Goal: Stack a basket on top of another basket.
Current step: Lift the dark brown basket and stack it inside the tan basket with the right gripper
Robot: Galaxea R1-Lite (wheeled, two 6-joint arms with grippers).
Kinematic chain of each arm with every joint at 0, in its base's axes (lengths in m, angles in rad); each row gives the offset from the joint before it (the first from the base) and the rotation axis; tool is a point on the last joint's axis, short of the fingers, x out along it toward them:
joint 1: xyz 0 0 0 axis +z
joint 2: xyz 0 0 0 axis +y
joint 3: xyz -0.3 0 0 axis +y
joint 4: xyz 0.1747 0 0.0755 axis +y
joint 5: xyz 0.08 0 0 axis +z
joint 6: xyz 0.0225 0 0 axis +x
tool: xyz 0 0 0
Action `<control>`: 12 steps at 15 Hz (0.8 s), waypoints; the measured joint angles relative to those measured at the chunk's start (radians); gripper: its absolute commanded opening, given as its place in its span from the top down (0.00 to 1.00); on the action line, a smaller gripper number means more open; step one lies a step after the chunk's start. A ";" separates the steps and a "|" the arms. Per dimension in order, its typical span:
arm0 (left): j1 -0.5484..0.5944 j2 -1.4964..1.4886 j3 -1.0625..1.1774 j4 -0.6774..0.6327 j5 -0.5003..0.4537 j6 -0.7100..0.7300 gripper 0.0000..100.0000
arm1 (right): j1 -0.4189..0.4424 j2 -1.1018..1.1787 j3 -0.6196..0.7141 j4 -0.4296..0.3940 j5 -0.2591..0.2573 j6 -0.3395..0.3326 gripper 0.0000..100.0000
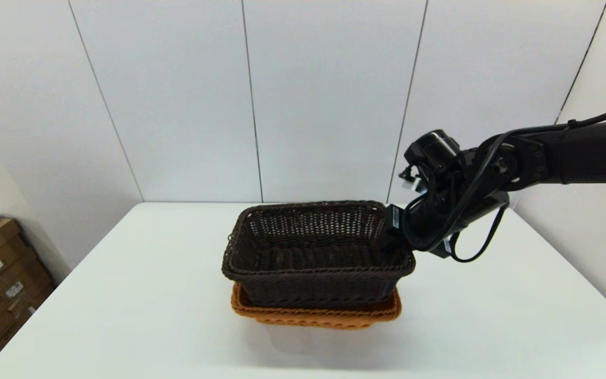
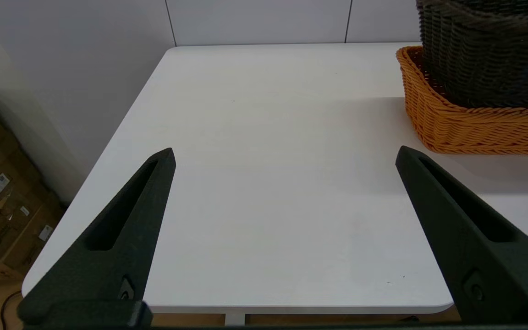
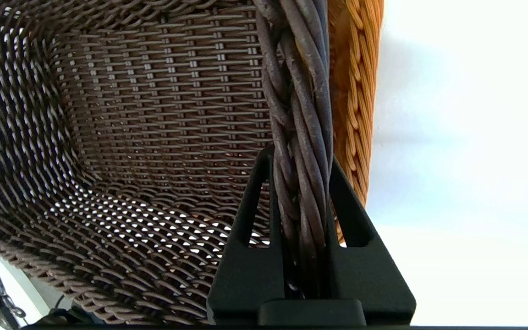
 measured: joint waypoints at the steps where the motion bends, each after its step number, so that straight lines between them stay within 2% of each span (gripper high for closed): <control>1: 0.000 0.000 0.000 0.000 0.000 0.000 0.00 | 0.001 0.000 0.003 0.001 0.000 0.000 1.00; 7: 0.000 0.000 0.000 0.000 0.000 0.000 0.00 | 0.011 0.001 0.011 -0.009 0.000 0.000 1.00; 12: 0.000 0.000 0.000 0.000 0.000 0.000 0.00 | 0.014 0.009 0.039 -0.086 -0.002 0.013 1.00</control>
